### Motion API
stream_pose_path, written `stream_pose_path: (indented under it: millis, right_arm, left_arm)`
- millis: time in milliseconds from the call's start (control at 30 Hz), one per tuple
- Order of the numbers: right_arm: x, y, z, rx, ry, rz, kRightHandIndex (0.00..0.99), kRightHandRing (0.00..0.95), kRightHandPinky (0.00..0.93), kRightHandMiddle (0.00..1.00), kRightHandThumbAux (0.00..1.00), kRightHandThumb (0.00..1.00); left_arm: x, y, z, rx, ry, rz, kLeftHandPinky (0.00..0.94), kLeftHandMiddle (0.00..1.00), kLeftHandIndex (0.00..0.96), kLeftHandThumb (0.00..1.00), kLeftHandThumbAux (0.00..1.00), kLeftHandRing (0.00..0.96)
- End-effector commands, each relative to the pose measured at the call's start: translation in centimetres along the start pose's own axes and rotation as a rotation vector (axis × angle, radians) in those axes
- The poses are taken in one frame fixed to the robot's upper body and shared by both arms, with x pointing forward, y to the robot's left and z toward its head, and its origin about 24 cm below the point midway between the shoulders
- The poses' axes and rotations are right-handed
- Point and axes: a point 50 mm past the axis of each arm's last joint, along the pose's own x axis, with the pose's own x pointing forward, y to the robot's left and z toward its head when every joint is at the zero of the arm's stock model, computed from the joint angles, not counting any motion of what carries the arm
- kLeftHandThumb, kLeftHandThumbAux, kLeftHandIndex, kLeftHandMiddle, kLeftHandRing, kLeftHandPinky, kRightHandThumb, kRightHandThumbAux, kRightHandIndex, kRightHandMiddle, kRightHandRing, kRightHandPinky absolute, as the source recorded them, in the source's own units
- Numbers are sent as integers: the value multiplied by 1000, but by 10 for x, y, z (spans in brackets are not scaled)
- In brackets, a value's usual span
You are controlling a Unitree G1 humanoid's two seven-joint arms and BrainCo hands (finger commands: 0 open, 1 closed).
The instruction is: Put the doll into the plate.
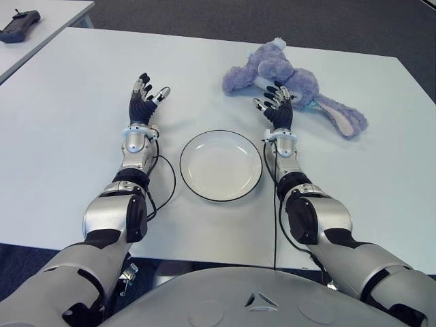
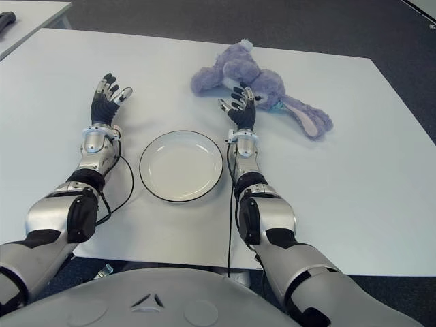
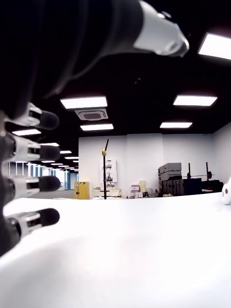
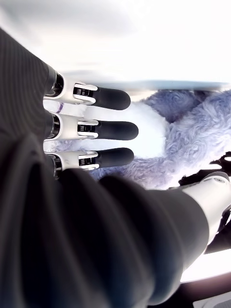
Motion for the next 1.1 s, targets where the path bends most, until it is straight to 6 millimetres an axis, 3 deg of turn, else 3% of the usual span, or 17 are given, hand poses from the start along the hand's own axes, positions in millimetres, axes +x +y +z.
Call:
stream_pose_path:
  millis: [33,1100]
  right_arm:
    - [-73,-9,-90,-12,398,-33,119,227,244,219,922,217]
    - [-74,-9,-88,-34,361,-38,132,242,267,229,924,236]
  left_arm:
    - [-81,-1,-104,-13,473,28,0,5,0,0,648,0]
    - [-82,-1,-104,-29,476,34,0,14,0,0,653,0]
